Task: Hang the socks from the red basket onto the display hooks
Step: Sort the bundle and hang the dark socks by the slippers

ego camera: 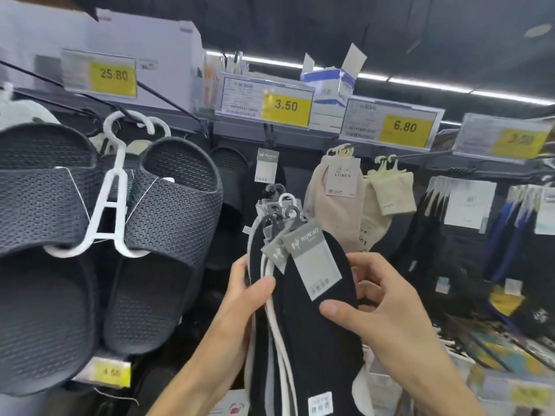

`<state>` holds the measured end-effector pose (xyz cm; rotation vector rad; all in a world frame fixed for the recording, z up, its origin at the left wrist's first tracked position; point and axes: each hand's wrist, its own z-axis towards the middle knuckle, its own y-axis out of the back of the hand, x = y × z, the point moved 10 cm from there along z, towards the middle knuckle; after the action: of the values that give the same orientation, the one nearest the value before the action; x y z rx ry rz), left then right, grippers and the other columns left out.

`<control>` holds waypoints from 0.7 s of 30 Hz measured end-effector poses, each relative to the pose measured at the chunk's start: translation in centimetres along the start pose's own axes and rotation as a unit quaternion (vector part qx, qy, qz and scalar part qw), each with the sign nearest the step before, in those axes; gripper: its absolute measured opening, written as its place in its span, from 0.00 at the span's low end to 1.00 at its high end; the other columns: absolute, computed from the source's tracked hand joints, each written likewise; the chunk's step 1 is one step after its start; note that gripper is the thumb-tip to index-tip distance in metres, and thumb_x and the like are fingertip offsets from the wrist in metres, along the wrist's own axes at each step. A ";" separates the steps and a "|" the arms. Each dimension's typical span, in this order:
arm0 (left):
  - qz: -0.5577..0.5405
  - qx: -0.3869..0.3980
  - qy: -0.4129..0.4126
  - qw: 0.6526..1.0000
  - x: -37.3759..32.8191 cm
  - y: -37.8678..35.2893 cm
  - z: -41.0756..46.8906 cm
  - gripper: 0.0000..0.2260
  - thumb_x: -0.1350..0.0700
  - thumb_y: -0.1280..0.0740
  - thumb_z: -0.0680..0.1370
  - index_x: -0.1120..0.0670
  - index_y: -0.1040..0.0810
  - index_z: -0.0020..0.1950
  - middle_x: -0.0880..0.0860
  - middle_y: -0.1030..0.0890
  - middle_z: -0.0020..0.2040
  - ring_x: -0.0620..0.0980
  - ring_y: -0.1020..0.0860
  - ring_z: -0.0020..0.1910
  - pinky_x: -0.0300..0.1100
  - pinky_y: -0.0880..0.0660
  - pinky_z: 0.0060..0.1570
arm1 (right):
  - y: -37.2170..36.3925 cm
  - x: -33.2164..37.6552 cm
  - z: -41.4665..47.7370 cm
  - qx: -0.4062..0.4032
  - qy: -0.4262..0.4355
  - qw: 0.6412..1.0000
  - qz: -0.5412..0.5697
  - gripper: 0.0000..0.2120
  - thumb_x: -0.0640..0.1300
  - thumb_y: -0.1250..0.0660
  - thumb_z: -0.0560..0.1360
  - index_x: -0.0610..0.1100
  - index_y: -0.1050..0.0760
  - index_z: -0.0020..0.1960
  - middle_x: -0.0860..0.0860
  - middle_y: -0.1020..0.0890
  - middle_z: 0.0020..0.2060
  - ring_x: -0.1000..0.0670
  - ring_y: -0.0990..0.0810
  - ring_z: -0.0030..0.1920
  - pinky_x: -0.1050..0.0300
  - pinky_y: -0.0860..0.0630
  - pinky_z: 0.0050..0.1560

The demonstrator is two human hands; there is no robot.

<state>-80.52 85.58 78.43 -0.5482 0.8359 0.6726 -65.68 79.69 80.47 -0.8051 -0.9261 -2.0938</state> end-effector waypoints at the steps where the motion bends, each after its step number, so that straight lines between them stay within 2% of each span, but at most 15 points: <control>1: -0.031 -0.001 0.004 1.000 -0.2 0.0 -0.1 0.15 0.80 0.51 0.79 0.78 0.33 0.63 0.57 0.27 0.37 0.40 0.20 0.29 0.27 0.30 0.27 | 0.1 0.2 -0.1 -0.001 0.009 1.000 -0.005 0.28 0.58 0.24 0.55 0.65 0.24 0.54 0.59 0.17 0.46 0.55 0.17 0.43 0.53 0.16 0.42; 2: -0.038 -0.008 0.008 0.999 -0.2 0.0 -0.3 0.14 0.79 0.51 0.79 0.76 0.32 0.61 0.59 0.27 0.38 0.41 0.22 0.28 0.27 0.30 0.27 | 0.0 0.4 -0.2 0.000 0.018 1.000 -0.011 0.27 0.58 0.24 0.56 0.65 0.24 0.55 0.60 0.17 0.47 0.56 0.17 0.43 0.55 0.17 0.41; 4: -0.042 -0.028 0.022 0.998 0.6 0.4 -0.6 0.09 0.71 0.43 0.81 0.65 0.30 0.60 0.61 0.20 0.43 0.49 0.20 0.36 0.27 0.27 0.33 | -0.1 0.7 -0.4 0.006 0.031 0.999 -0.016 0.27 0.58 0.24 0.58 0.67 0.25 0.56 0.62 0.17 0.48 0.58 0.17 0.44 0.60 0.18 0.40; 5: -0.055 -0.054 0.055 0.996 1.1 0.8 -0.5 0.11 0.62 0.38 0.80 0.59 0.28 0.62 0.59 0.16 0.47 0.52 0.16 0.43 0.30 0.23 0.39 | -0.3 0.8 -0.5 0.013 0.035 0.999 -0.017 0.28 0.58 0.24 0.58 0.68 0.26 0.57 0.63 0.18 0.49 0.58 0.17 0.45 0.62 0.19 0.41; 7: -0.086 -0.074 0.091 0.989 2.3 1.4 -0.8 0.19 0.49 0.30 0.74 0.50 0.26 0.64 0.54 0.14 0.54 0.51 0.15 0.52 0.38 0.19 0.43 | -0.7 1.0 -0.6 0.027 0.042 0.999 -0.016 0.29 0.57 0.24 0.59 0.68 0.27 0.59 0.64 0.19 0.52 0.59 0.18 0.49 0.62 0.19 0.42; 10: -0.095 -0.102 0.096 0.986 4.0 3.2 -0.9 0.27 0.43 0.20 0.67 0.48 0.24 0.62 0.55 0.14 0.56 0.53 0.15 0.54 0.40 0.18 0.44 | -1.1 1.1 -0.3 0.029 0.042 0.999 -0.006 0.29 0.54 0.22 0.61 0.68 0.29 0.57 0.66 0.19 0.54 0.61 0.18 0.52 0.61 0.19 0.43; 12: -0.104 -0.123 0.094 0.983 4.1 3.9 -0.9 0.30 0.41 0.18 0.62 0.46 0.23 0.60 0.55 0.14 0.56 0.54 0.15 0.53 0.40 0.18 0.44 | -1.4 0.9 0.0 0.026 0.037 0.999 0.019 0.25 0.49 0.21 0.65 0.68 0.29 0.53 0.65 0.17 0.53 0.60 0.17 0.51 0.57 0.20 0.49; 14: -0.111 -0.137 0.083 0.981 3.7 4.6 -1.0 0.29 0.44 0.18 0.61 0.46 0.22 0.59 0.55 0.14 0.55 0.54 0.14 0.52 0.40 0.18 0.43 | -1.9 0.7 0.3 0.028 0.028 0.998 0.041 0.22 0.44 0.22 0.70 0.67 0.28 0.50 0.62 0.16 0.52 0.58 0.17 0.51 0.51 0.20 0.52; 16: -0.111 -0.139 0.067 0.982 3.0 5.1 -1.2 0.29 0.48 0.19 0.61 0.46 0.22 0.60 0.54 0.14 0.55 0.54 0.14 0.52 0.40 0.18 0.43 | -2.3 0.9 0.3 0.027 0.031 0.997 0.058 0.20 0.41 0.24 0.71 0.65 0.26 0.51 0.59 0.16 0.52 0.56 0.17 0.52 0.51 0.20 0.53; 21: -0.101 -0.140 0.039 0.984 1.9 5.8 -1.9 0.32 0.50 0.19 0.61 0.46 0.24 0.64 0.53 0.14 0.57 0.52 0.15 0.54 0.39 0.18 0.45 | -2.6 1.5 0.6 0.022 0.042 0.997 0.065 0.18 0.40 0.22 0.68 0.60 0.22 0.48 0.57 0.15 0.47 0.55 0.15 0.45 0.62 0.19 0.40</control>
<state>-84.73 88.75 74.83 -0.9057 0.7497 0.5878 -68.39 80.93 81.00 -0.7296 -0.8504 -1.9721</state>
